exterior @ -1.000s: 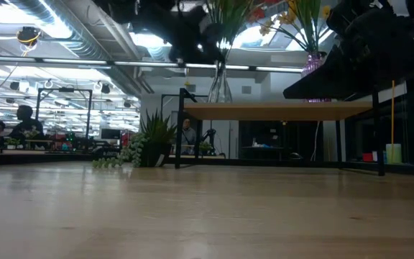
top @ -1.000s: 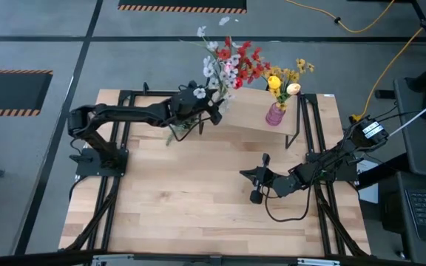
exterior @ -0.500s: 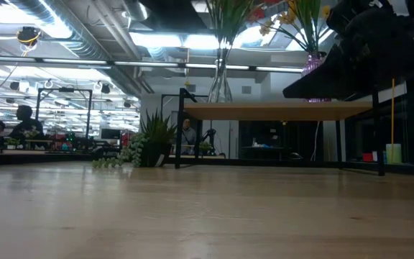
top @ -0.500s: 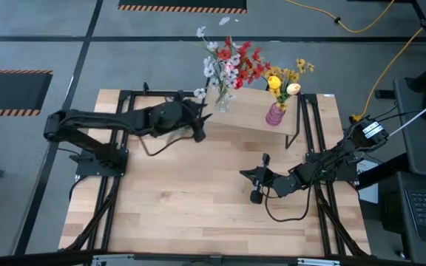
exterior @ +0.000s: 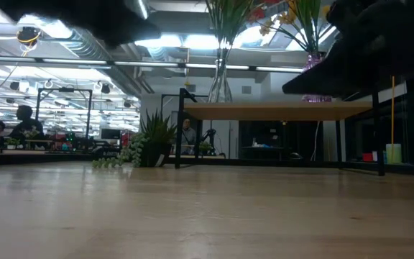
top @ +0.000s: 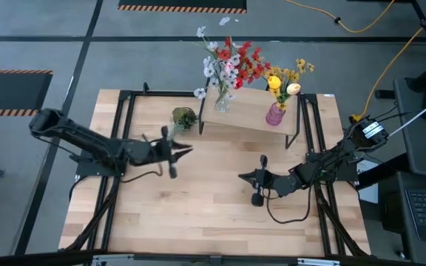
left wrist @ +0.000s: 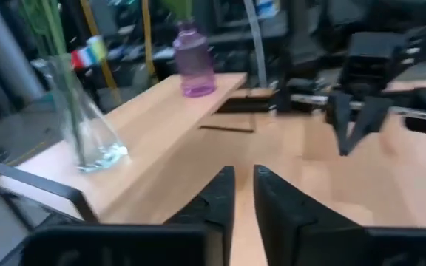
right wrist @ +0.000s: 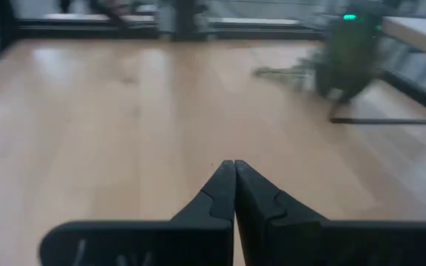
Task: Pick and place flowers into a vace then onto a shelf
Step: Return to Home Position
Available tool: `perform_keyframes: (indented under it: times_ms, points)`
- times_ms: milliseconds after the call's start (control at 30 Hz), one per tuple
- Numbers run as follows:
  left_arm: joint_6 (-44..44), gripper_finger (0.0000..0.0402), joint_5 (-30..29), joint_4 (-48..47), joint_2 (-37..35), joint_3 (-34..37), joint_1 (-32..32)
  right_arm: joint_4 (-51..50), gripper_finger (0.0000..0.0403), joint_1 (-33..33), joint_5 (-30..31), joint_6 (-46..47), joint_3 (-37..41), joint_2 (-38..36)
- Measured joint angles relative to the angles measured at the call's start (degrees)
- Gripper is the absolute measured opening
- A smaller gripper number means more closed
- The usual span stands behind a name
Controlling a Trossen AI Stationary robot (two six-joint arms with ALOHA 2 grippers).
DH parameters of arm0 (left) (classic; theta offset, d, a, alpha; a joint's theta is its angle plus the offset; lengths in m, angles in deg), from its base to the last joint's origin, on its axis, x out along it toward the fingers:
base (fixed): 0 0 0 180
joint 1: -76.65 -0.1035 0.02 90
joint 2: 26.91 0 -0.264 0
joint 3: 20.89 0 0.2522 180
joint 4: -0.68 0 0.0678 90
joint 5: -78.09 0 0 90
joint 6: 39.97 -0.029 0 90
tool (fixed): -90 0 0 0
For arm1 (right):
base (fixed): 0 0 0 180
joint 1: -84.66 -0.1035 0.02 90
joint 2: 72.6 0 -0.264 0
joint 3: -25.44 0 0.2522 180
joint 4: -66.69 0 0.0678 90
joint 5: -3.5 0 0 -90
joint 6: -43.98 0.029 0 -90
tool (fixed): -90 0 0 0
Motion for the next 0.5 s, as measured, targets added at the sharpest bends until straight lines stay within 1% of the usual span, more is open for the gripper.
perform_keyframes:
  times_ms: [100,200,267,400,500]
  points:
    - [-0.65,0.0022,2.88,8.85,-3.11,8.07,1.79,2.97,0.0006,0.48,-4.31,-3.1,-0.02,0.0]
    - [-0.75,0.0004,5.88,15.01,-6.79,14.39,2.09,5.7,0.0006,1.87,-7.39,-5.42,-0.39,-0.43]
    - [-0.8,0.0003,8.52,16.96,-9.63,17.81,1.43,6.44,0.0006,3.28,-11.22,-6.98,-0.5,-1.32]
    - [-0.77,0.0002,14.64,17.76,-15.74,22.76,-0.61,5.34,0.0006,6.98,-18.49,-7.99,-0.5,-4.17]
    - [-0.65,0.0001,16.87,18.38,-20.3,25.42,-1.78,4.24,0.0006,9.76,-22.47,-9.36,-0.5,-6.85]
